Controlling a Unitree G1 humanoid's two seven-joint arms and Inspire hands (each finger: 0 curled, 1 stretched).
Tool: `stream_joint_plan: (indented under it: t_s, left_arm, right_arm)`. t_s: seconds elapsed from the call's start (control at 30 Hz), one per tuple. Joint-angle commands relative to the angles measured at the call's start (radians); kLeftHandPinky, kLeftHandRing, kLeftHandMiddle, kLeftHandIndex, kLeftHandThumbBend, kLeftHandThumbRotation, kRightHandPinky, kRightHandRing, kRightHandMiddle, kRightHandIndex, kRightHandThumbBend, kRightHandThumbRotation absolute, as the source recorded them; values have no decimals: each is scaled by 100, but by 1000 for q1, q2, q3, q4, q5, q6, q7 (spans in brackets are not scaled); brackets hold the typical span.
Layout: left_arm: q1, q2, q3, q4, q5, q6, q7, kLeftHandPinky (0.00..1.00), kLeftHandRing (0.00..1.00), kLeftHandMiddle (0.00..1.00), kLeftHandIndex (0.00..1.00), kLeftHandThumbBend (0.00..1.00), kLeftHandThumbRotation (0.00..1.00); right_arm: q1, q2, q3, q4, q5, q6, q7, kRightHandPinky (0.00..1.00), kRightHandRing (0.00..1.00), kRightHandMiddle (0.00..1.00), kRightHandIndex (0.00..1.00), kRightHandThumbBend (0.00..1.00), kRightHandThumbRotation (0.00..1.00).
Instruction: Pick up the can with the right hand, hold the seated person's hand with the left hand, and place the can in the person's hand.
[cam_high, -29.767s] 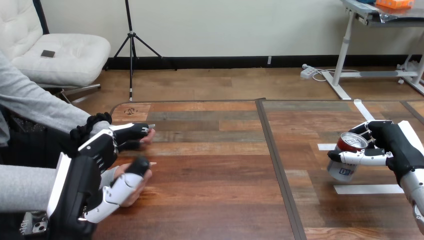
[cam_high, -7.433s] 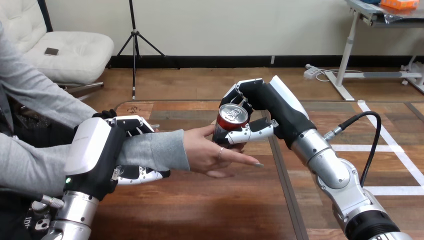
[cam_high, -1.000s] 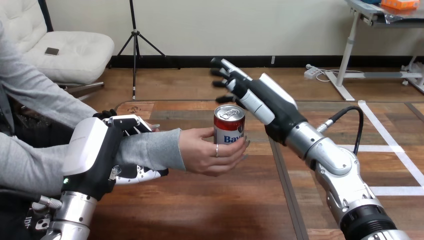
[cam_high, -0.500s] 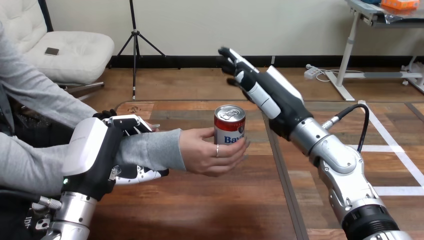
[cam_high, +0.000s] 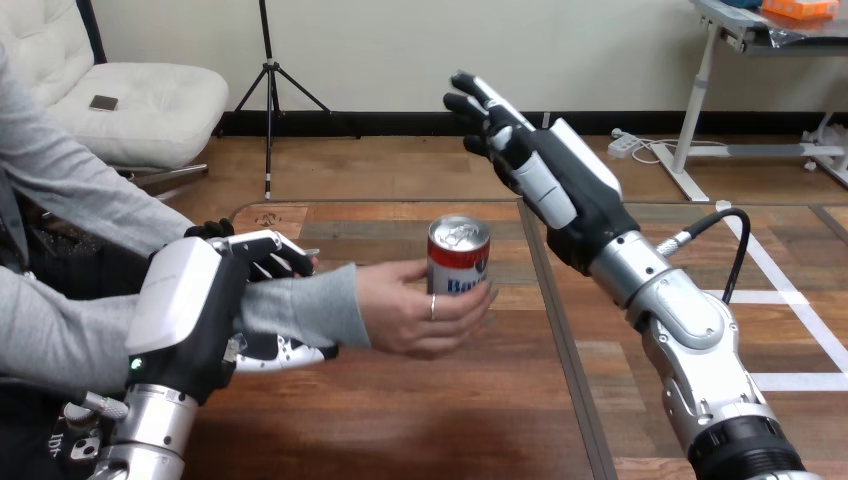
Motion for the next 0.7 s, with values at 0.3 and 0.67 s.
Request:
stream_joint_plan:
  t_s: [0.3, 0.67]
  left_arm:
    - [15, 11, 22, -219, -54, 92, -146, 51, 68, 73, 73, 100, 54]
    - [34, 24, 40, -286, -76, 119, -234, 55, 73, 76, 75, 100, 70]
  right_arm:
    - [12, -11, -33, -54, 36, -30, 14, 90, 96, 95, 99, 100, 100]
    - [24, -17, -46, -49, 43, -37, 27, 88, 96, 94, 97, 100, 100]
